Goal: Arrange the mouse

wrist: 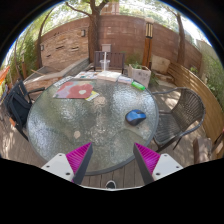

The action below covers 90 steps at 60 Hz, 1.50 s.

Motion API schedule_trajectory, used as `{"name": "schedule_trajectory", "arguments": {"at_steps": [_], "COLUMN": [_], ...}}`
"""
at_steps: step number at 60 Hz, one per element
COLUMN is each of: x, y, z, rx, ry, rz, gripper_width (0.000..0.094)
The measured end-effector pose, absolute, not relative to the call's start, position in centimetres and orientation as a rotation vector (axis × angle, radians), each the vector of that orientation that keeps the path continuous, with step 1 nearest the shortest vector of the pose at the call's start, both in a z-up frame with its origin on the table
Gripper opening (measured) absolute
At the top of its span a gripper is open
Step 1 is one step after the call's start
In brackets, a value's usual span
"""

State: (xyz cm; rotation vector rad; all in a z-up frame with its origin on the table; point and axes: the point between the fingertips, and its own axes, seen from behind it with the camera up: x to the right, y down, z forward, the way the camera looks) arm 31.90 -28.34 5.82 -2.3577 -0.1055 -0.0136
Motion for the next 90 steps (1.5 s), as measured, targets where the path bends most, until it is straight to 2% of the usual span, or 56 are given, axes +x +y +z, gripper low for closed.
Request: {"name": "schedule_trajectory", "arguments": {"at_steps": [20, 37, 41, 48, 62, 66, 69, 76, 85, 90], "x": [38.2, 38.1, 38.1, 39.2, 39.8, 39.9, 40.0, 39.0, 33.7, 28.8], "y": [-14.8, -9.8, -9.2, -8.3, -8.8, -9.1, -9.2, -8.1, -4.1, -0.9], "z": [-0.5, -1.2, -1.6, -1.7, -1.2, 0.4, 2.9, 11.0, 22.9, 27.2], "rx": [-2.339, -2.329, -2.335, -2.327, -2.354, -2.329, -2.29, -2.159, -1.981, -1.915], "ry": [0.009, 0.023, 0.018, 0.028, 0.081, 0.088, 0.108, 0.14, 0.141, 0.096], "rz": [0.055, 0.068, 0.035, -0.042, -0.122, -0.178, -0.219, -0.276, -0.216, -0.163], "gripper_width": [0.0844, 0.0824, 0.0758, 0.0535, 0.0378, 0.0358, 0.0357, 0.0357, 0.0356, 0.0355]}}
